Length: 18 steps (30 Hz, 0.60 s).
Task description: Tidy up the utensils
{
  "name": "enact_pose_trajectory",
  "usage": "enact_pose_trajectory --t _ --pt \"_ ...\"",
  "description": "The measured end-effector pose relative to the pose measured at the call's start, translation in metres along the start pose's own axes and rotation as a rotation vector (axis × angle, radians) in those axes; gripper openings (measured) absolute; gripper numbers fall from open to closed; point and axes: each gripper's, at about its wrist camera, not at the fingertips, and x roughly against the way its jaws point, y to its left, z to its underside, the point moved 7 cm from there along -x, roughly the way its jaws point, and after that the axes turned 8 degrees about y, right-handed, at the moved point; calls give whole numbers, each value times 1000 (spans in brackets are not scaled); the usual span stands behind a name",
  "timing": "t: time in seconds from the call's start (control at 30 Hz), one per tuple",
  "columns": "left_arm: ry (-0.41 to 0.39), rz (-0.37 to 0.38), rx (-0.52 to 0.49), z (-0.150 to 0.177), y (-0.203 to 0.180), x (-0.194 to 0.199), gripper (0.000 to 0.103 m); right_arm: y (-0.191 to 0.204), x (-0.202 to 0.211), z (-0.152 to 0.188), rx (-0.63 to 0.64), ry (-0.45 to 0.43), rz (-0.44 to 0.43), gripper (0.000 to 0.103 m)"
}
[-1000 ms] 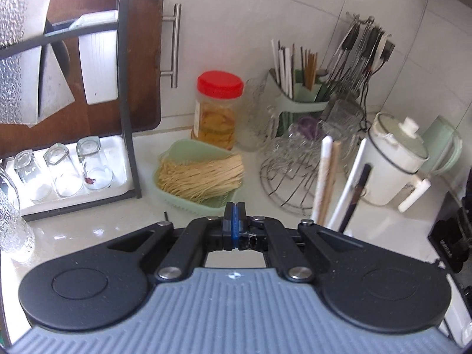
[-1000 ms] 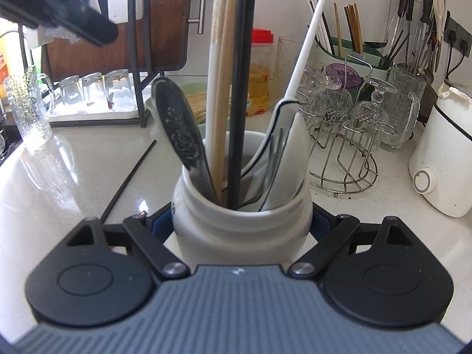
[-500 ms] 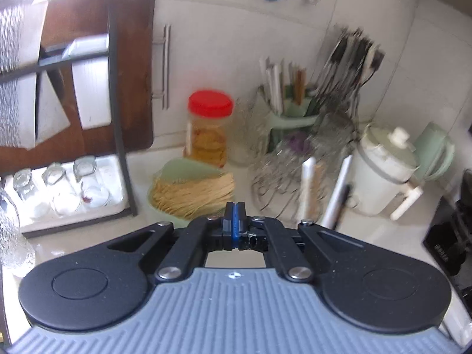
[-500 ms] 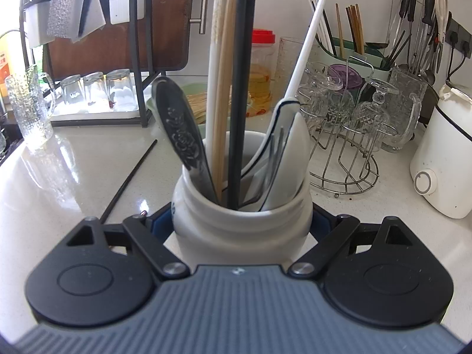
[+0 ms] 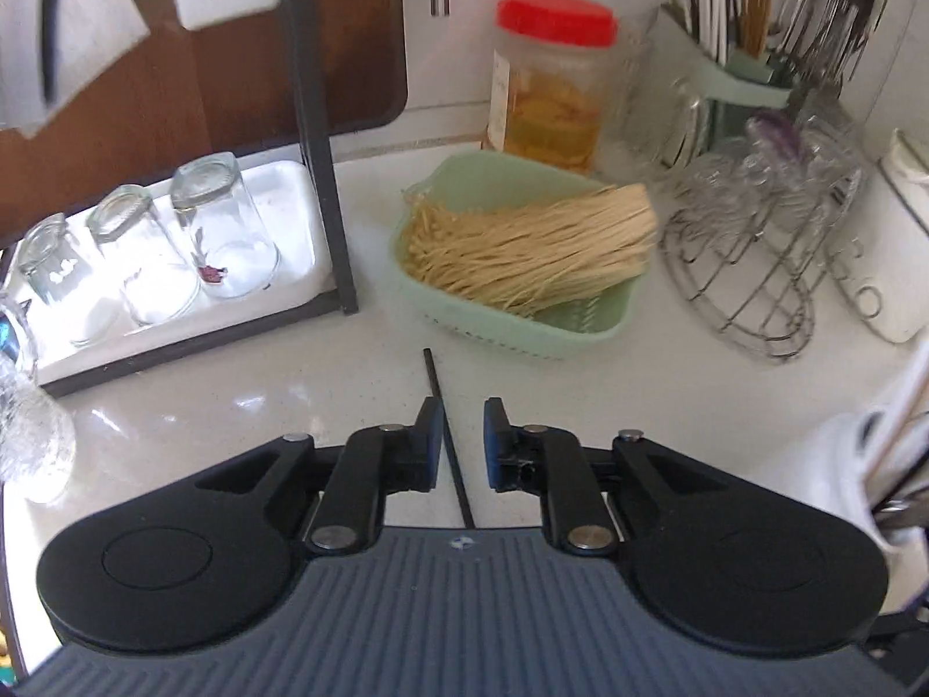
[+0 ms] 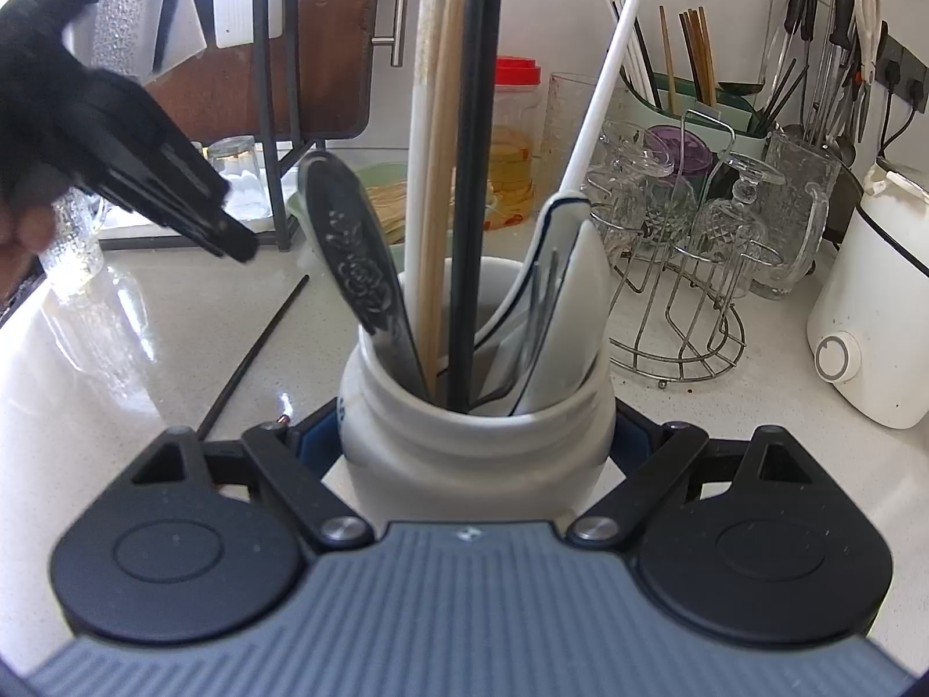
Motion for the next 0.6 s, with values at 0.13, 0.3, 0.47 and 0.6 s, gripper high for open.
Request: enact_pose_trajectory --t 0.13,0.3,0.47,0.6 --pt "38 -7 7 -3 4 -27 31 0 0 0 -3 2 3 92" --pt "73 -18 11 -4 5 -53 31 0 0 0 -4 3 3 92" --pt "94 -27 9 -7 7 -71 30 0 0 -1 1 6 1 92" --pt "91 -52 -20 -13 3 -75 24 0 -1 -1 8 9 -5 92"
